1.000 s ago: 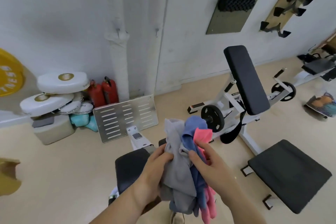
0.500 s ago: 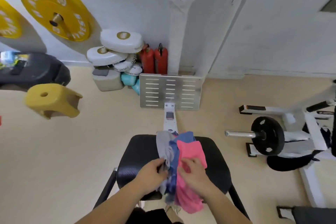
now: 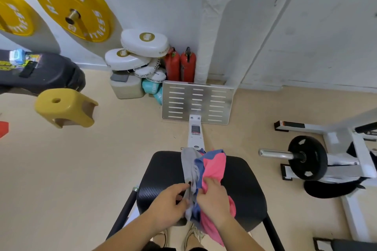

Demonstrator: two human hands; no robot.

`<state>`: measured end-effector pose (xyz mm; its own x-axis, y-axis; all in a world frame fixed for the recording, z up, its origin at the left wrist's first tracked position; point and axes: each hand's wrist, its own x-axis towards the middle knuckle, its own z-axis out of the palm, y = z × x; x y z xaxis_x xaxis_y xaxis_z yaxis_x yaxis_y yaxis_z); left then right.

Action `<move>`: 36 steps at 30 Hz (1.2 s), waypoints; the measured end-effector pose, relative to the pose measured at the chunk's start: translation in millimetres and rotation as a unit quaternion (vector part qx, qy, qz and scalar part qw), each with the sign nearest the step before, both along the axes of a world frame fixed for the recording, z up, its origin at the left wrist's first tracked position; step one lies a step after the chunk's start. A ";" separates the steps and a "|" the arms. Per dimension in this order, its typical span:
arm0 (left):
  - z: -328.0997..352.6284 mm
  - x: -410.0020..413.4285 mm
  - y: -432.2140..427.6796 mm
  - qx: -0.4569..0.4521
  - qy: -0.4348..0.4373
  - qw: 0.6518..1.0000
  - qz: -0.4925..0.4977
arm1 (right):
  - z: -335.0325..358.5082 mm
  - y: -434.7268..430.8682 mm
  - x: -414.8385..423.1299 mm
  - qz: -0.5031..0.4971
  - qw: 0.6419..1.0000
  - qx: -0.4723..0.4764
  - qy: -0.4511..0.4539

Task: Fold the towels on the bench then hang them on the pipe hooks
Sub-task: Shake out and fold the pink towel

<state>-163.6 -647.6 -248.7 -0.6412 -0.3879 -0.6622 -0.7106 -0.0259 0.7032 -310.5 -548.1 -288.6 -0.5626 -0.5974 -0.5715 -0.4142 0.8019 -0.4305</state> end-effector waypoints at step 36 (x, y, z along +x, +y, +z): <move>90.5 -31.2 -12.7 -0.067 0.184 0.980 -0.027 | 188.5 38.5 -23.8 -0.260 0.910 -0.300 -0.122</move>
<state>-194.8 -660.3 -158.2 -0.8489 -0.4146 -0.3279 -0.4060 0.1143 0.9067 -334.3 -509.6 -100.1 -0.7583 -0.5324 -0.3764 0.1207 0.4526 -0.8835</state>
